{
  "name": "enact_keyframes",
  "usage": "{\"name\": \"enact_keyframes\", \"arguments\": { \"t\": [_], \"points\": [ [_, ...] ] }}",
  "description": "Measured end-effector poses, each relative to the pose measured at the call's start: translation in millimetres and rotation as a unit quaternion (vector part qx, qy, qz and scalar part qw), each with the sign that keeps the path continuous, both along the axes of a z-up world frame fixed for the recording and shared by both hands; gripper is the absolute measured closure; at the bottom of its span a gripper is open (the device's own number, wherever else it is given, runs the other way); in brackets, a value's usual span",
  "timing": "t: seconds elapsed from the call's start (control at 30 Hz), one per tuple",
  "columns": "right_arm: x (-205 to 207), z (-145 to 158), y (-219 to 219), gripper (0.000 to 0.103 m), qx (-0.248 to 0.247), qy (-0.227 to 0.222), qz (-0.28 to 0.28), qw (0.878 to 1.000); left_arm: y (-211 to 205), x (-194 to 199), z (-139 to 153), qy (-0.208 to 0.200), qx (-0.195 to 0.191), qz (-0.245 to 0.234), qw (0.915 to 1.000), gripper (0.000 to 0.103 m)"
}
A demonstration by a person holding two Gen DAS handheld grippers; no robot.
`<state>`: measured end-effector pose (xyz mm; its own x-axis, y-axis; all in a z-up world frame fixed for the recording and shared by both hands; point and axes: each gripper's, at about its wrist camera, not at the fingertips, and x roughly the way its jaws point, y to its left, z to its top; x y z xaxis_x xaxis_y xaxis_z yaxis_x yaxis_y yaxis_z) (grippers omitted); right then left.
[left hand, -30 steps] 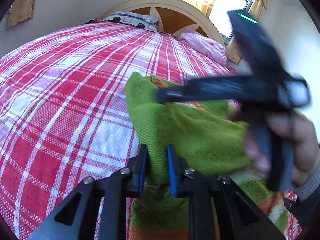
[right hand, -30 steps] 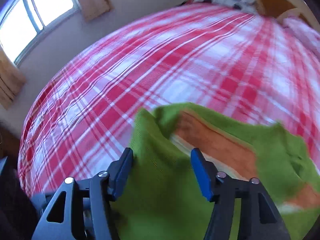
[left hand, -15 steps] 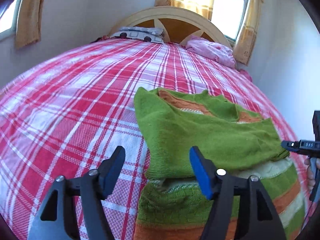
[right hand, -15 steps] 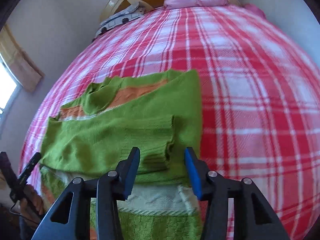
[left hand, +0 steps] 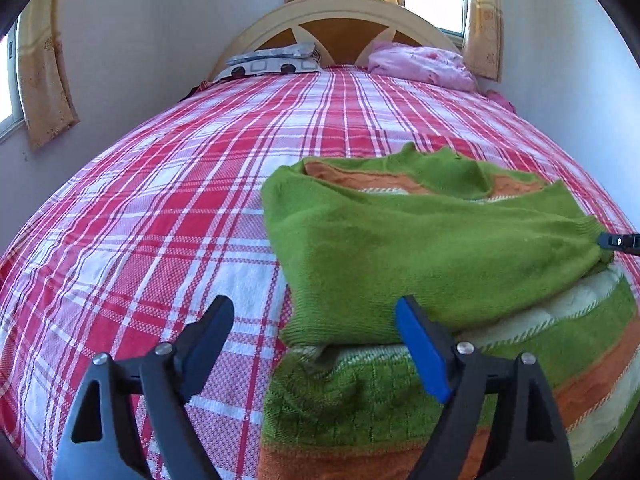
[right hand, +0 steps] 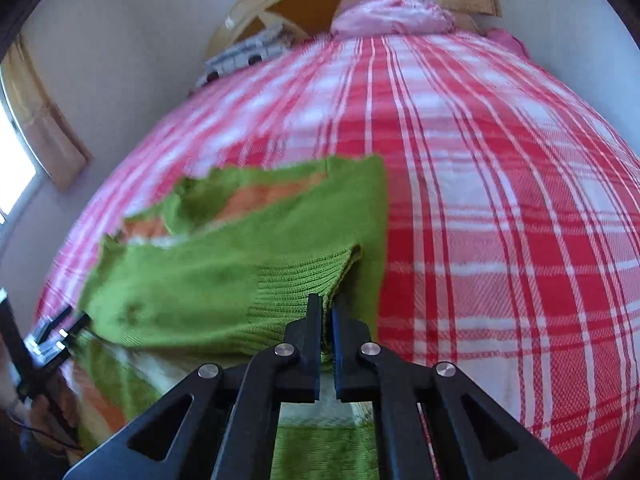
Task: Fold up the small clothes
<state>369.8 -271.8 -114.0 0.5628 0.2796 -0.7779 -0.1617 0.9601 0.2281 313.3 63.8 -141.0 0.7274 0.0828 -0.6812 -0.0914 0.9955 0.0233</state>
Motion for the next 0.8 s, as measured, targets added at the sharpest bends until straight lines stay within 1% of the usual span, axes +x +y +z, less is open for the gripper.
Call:
{"name": "enact_keyframes", "arguments": {
  "t": [0.03, 0.1, 0.13, 0.17, 0.2, 0.23, 0.3, 0.33, 0.37, 0.4, 0.47, 0.5, 0.53, 0.6, 0.67, 0.8],
  "points": [
    [-1.1, -2.5, 0.3, 0.099, -0.003, 0.001, 0.000, 1.000, -0.6, -0.1, 0.0, 0.000, 0.002, -0.001, 1.0000, 0.017],
    [-4.4, 1.9, 0.2, 0.093, -0.011, -0.008, -0.009, 1.000, -2.0, -0.8, 0.0, -0.001, 0.004, 0.000, 1.0000, 0.017],
    [-6.6, 7.6, 1.6, 0.081, -0.025, -0.014, -0.023, 0.999, -1.3, -0.7, -0.2, -0.001, 0.003, 0.000, 1.0000, 0.015],
    [-9.6, 13.0, 3.6, 0.059, -0.045, -0.024, -0.038, 0.998, -1.4, -0.6, -0.5, -0.001, 0.003, 0.001, 1.0000, 0.015],
    [-12.9, 21.9, 9.0, 0.052, -0.067, -0.040, -0.048, 0.996, -1.2, -0.4, -0.6, 0.000, 0.002, 0.001, 1.0000, 0.014],
    [-19.0, 35.0, 19.6, 0.051, -0.073, -0.068, -0.035, 0.994, -1.0, -0.5, -0.8, 0.000, 0.001, 0.000, 1.0000, 0.014],
    [-24.4, 48.1, 38.5, 0.051, -0.077, -0.091, -0.004, 0.993, -1.8, -0.4, -1.2, 0.001, 0.001, -0.001, 1.0000, 0.014],
    [-26.4, 52.7, 56.5, 0.051, -0.089, -0.097, 0.022, 0.991, -2.0, -0.2, -1.5, 0.001, 0.002, -0.001, 1.0000, 0.014],
    [-26.4, 53.2, 66.1, 0.051, -0.092, -0.097, 0.037, 0.990, -2.7, 0.1, -1.9, 0.002, 0.003, -0.001, 1.0000, 0.014],
    [-25.9, 50.6, 80.8, 0.051, -0.087, -0.091, 0.065, 0.990, -3.2, 0.3, -2.3, 0.003, 0.005, 0.000, 1.0000, 0.014],
    [-22.0, 40.1, 92.9, 0.051, -0.075, -0.071, 0.088, 0.991, -4.2, 0.7, -2.2, 0.004, 0.008, 0.000, 1.0000, 0.014],
    [-18.4, 32.2, 96.7, 0.052, -0.073, -0.058, 0.092, 0.991, -4.5, 1.1, -2.3, 0.005, 0.009, 0.000, 1.0000, 0.014],
    [-14.1, 21.9, 97.1, 0.056, -0.074, -0.043, 0.089, 0.992, -4.5, 1.4, -2.6, 0.006, 0.009, 0.000, 0.9999, 0.014],
    [-7.8, -1.7, 91.1, 0.058, -0.085, -0.009, 0.071, 0.994, -4.2, 1.7, -2.9, 0.006, 0.008, -0.001, 0.9999, 0.013],
    [-11.4, -6.9, 80.2, 0.059, -0.068, -0.019, 0.068, 0.995, -4.6, 2.2, -3.3, 0.008, 0.009, -0.002, 0.9999, 0.013],
    [-16.7, -7.1, 75.0, 0.059, -0.072, -0.024, 0.067, 0.995, -5.3, 2.1, -3.2, 0.007, 0.013, -0.002, 0.9999, 0.012]
  ]
}}
